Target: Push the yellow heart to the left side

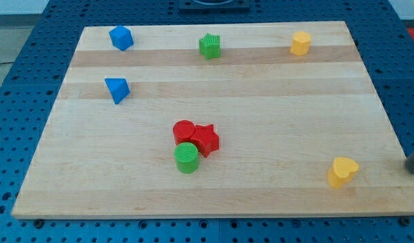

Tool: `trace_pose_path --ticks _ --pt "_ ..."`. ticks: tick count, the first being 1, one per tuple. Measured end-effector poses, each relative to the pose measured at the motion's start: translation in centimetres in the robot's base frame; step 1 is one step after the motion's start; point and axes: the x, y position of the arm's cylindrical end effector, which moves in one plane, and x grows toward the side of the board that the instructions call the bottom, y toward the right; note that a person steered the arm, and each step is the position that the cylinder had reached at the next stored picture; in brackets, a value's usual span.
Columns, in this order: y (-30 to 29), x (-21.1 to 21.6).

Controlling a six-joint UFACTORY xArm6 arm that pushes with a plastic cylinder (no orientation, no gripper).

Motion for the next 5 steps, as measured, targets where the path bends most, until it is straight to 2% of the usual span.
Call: trace_pose_path --ticks 2,3,4,5 --pt "-13.7 0.2" --pt "-18.2 0.7" --pt "-15.5 0.7" --pt "-15.5 2.5"
